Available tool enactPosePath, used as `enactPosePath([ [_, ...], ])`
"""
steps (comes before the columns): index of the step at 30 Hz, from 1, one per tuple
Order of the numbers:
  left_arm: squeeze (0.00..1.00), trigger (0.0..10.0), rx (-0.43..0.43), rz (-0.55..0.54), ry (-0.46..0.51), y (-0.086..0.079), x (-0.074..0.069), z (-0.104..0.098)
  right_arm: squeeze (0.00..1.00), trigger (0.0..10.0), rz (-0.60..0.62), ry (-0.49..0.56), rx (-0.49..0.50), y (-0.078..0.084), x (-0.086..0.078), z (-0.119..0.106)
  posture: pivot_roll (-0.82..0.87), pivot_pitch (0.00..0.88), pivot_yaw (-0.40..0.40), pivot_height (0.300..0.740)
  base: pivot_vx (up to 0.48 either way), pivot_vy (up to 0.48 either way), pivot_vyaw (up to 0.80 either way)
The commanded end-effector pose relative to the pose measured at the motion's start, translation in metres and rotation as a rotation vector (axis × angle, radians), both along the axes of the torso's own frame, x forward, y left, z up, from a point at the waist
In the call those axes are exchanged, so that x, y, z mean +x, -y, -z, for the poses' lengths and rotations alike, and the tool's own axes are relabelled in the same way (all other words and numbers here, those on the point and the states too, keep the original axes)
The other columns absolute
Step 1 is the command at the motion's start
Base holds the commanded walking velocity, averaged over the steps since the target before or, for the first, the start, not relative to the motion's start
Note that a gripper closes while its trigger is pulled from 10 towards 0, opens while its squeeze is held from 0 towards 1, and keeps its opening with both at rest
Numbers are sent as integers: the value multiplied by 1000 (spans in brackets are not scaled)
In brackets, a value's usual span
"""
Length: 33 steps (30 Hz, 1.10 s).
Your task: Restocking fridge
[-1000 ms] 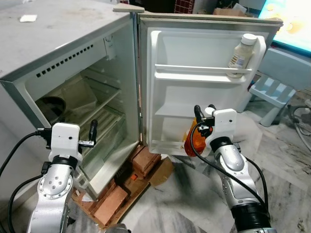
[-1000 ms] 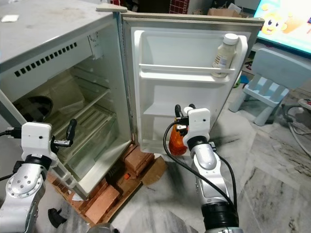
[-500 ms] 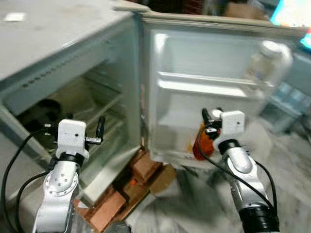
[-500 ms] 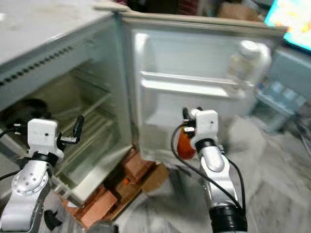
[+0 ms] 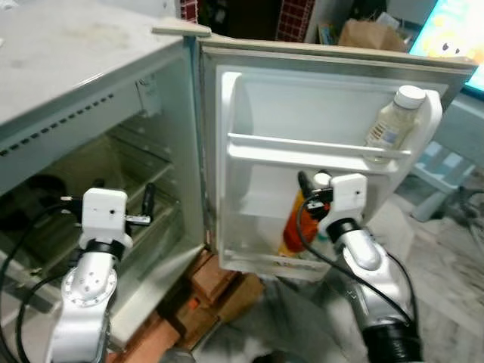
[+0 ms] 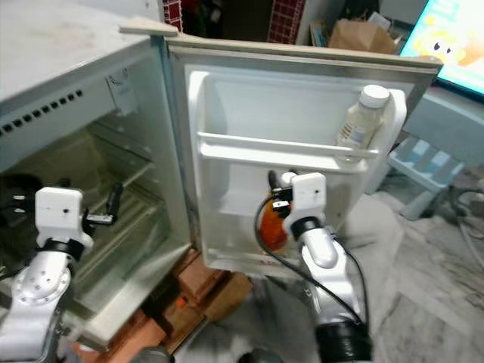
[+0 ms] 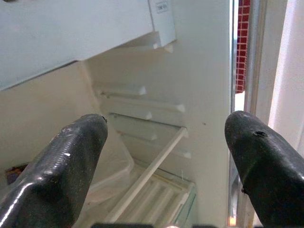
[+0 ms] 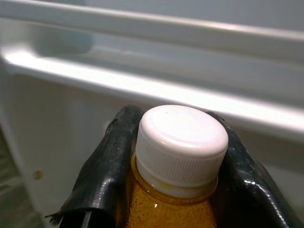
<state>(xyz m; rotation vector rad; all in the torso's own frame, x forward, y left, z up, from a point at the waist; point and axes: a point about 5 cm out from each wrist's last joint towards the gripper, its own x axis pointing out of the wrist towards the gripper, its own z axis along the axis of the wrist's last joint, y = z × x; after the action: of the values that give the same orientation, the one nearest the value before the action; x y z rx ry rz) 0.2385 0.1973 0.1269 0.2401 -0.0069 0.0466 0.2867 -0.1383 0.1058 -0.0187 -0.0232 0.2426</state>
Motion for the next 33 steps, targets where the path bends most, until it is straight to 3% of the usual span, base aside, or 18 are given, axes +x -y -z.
enactPosePath([
  [1,0,10000,7,9,4,0,-1,-3,0,10000,-21,27,14,-2,1,-9,176,21,-51,740,0,0,0],
  [9,0,10000,6,18,3,1,-2,-3,0,10000,-35,4,26,-4,-2,-6,178,30,-48,740,0,0,0],
  [25,0,10000,10,21,-9,1,-6,-1,0,10000,-41,-2,25,-3,-4,-5,178,41,-49,631,0,0,0],
  [33,0,10000,10,22,-8,2,-6,-2,0,10000,-40,-1,20,-3,-4,-5,178,44,-51,612,0,0,0],
])
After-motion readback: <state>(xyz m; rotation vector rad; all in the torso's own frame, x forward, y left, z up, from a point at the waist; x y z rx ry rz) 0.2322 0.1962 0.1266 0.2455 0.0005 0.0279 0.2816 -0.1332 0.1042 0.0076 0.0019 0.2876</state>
